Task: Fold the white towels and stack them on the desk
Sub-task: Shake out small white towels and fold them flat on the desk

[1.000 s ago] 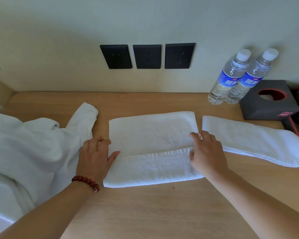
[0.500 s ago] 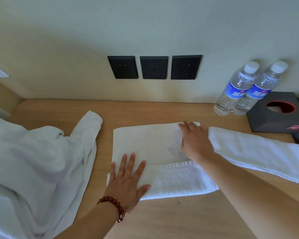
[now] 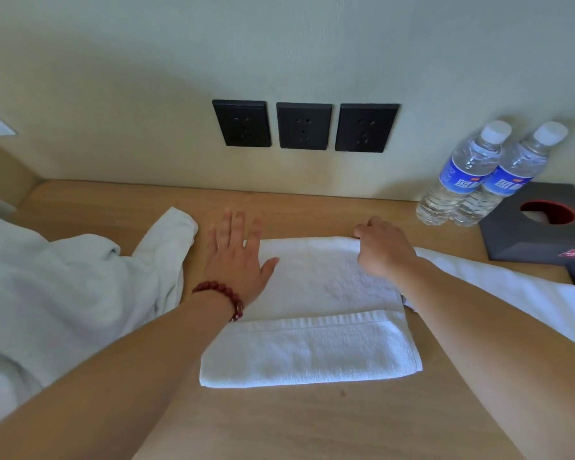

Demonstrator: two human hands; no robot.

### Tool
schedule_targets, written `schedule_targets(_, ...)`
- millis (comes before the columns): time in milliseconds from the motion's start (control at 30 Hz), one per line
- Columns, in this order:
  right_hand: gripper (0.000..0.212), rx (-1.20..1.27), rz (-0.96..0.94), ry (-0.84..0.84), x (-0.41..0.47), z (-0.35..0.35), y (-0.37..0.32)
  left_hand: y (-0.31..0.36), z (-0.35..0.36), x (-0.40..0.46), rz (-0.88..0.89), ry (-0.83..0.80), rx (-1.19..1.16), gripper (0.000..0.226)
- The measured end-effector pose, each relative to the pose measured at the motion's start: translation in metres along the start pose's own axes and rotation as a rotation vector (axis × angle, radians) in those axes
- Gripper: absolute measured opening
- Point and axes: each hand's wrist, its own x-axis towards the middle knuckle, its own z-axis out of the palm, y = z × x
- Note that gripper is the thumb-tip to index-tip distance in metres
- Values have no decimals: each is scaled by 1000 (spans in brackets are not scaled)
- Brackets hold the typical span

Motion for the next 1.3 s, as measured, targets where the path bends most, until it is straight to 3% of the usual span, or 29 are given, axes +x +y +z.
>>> schedule_targets(167, 34, 80, 13, -18, -2, -5, 13, -1, 7, 32, 19, -151, 57, 68)
schedule_targets(400, 38, 112, 8, 42, -10, 6, 29, -5, -1, 59, -37, -360, -199, 49)
schedule_targets(533, 38, 125, -2, 84, -14, 12, 32, -12, -12, 63, -93, -441, -122, 39)
schedule_targets(800, 27, 123, -26, 219, -31, 7, 29, -30, -14, 38, 116, -212, -72, 23)
schedule_targets(1167, 26, 172, -156, 633, -83, 21, 22, -62, -15, 4, 270, 153, -145, 14)
schedule_targets(1300, 28, 172, -199, 741, -105, 27, 23, -65, -7, -19, 353, 165, -134, 12)
